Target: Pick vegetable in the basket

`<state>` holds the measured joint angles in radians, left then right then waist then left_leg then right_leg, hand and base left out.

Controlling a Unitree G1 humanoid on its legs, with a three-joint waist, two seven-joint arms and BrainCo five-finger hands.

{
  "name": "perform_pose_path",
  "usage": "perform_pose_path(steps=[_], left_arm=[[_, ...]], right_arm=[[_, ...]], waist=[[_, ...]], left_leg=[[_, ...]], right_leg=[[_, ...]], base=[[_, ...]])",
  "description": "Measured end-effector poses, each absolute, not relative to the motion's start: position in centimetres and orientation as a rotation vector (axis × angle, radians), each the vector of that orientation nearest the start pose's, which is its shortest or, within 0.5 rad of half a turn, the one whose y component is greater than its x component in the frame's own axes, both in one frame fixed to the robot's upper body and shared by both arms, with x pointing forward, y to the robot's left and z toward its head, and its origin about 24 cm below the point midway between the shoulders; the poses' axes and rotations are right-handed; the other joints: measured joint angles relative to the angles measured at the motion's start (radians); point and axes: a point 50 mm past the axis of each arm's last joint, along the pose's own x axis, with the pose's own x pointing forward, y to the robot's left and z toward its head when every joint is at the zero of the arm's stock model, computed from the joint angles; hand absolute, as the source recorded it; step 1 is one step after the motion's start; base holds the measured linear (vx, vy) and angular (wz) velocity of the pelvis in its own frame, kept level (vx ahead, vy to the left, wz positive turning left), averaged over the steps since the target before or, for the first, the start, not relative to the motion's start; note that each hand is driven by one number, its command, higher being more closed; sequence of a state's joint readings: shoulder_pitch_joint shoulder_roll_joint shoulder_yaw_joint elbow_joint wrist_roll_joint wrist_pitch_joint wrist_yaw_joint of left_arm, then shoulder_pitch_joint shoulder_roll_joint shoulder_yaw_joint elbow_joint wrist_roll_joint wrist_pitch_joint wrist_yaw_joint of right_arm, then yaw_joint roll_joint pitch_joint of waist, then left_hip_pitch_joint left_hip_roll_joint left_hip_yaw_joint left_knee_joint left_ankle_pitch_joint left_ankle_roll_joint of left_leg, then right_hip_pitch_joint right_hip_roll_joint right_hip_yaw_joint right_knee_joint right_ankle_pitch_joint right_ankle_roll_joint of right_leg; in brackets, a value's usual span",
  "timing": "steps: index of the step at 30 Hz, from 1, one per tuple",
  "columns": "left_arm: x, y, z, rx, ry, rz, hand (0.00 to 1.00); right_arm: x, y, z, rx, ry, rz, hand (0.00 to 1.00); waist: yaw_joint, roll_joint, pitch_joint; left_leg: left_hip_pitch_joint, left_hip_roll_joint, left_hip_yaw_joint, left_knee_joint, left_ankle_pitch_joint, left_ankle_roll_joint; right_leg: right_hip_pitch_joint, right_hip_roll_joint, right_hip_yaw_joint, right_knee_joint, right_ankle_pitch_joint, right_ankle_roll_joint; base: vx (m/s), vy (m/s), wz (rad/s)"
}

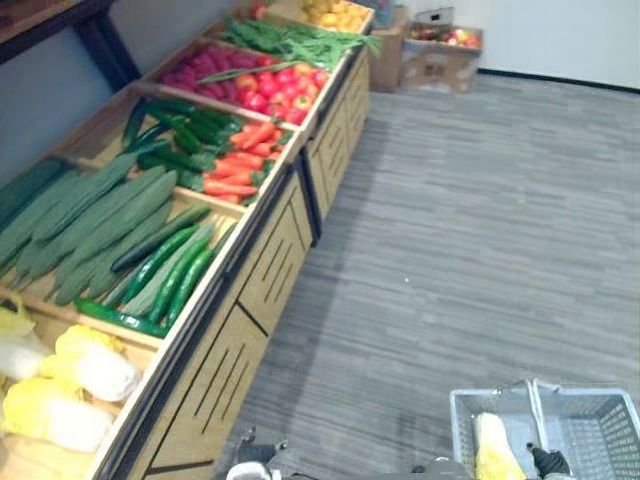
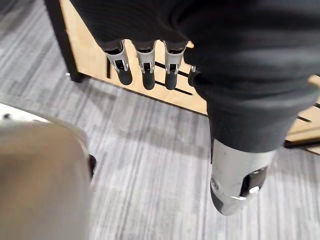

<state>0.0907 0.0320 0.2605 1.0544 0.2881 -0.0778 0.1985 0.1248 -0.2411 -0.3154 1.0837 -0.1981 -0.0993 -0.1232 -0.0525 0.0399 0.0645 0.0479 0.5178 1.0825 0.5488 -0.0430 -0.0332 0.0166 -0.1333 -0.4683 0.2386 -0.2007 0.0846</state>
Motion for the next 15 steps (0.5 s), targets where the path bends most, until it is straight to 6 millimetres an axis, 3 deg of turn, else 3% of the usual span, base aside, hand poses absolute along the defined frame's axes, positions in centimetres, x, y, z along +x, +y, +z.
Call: perform_pose_path(steps=[1,2,4,5,7,10,11,13,15], left_arm=[[9.2,20.6,-15.8,0.257,1.054,0.293,0.0],[9.3,20.6,-15.7,0.259,1.046,0.294,0.0],[9.5,20.7,-15.5,0.264,1.023,0.322,0.0],[9.4,20.8,-15.4,0.268,1.018,0.331,0.0],[8.7,21.2,-15.4,0.274,1.021,0.348,0.0],[7.5,21.4,-15.7,0.281,1.054,0.35,0.0],[7.3,21.5,-15.7,0.286,1.061,0.35,0.0],[7.1,21.8,-15.8,0.299,1.072,0.344,0.0],[6.6,22.2,-15.8,0.33,1.09,0.327,0.0]], right_arm=[[7.0,-28.2,-14.3,-0.309,1.081,-0.405,1.0],[7.3,-28.3,-14.2,-0.317,1.072,-0.4,1.0],[8.4,-28.7,-13.8,-0.373,1.048,-0.368,1.0],[8.7,-28.7,-13.8,-0.385,1.038,-0.355,1.0],[9.6,-28.4,-13.6,-0.413,1.007,-0.318,1.0],[9.9,-28.2,-13.5,-0.41,0.986,-0.313,1.0],[10.0,-28.0,-13.6,-0.402,0.981,-0.312,1.0],[9.8,-28.1,-13.6,-0.395,0.987,-0.323,1.0],[9.1,-28.1,-13.8,-0.397,1.005,-0.325,1.0]], waist=[[0.006,-0.026,0.017],[0.01,-0.028,0.017],[0.038,-0.031,0.023],[0.046,-0.031,0.023],[0.055,-0.023,0.028],[0.057,-0.009,0.037],[0.057,-0.026,0.037],[0.057,-0.031,0.057],[0.055,-0.038,0.053]], left_leg=[[-0.028,-0.007,-0.131,0.057,0.039,-0.016],[-0.047,-0.043,-0.232,0.058,0.009,-0.044],[-0.081,-0.23,-0.609,-0.066,-0.08,-0.085],[-0.08,-0.263,-0.674,-0.102,-0.087,-0.09],[-0.076,-0.346,-0.908,-0.221,-0.099,-0.1],[-0.055,-0.365,-1.015,-0.296,-0.12,-0.113],[-0.062,-0.372,-1.006,-0.326,-0.126,-0.103],[-0.067,-0.402,-0.976,-0.385,-0.134,-0.065],[-0.05,-0.435,-0.975,-0.422,-0.117,-0.049]], right_leg=[[0.024,-0.016,0.053,-0.005,-0.007,-0.013],[0.025,-0.03,0.082,-0.002,-0.01,-0.018],[0.005,-0.058,0.2,0.001,-0.01,-0.018],[-0.002,-0.056,0.227,0.0,-0.01,-0.017],[-0.017,-0.019,0.3,-0.013,-0.002,-0.004],[-0.036,0.018,0.361,-0.045,0.013,0.015],[-0.048,0.014,0.372,-0.08,0.044,0.027],[-0.055,-0.012,0.378,-0.138,0.107,0.048],[-0.042,-0.039,0.382,-0.169,0.121,0.065]], base=[[-0.03,-0.133,-0.72],[-0.05,-0.015,-0.94],[-0.09,0.087,-1.31],[-0.09,0.143,-1.39],[-0.08,0.176,-1.06],[-0.03,0.204,-0.65],[-0.02,0.133,-0.31],[-0.04,0.226,-0.14],[0.01,0.203,0.01]])
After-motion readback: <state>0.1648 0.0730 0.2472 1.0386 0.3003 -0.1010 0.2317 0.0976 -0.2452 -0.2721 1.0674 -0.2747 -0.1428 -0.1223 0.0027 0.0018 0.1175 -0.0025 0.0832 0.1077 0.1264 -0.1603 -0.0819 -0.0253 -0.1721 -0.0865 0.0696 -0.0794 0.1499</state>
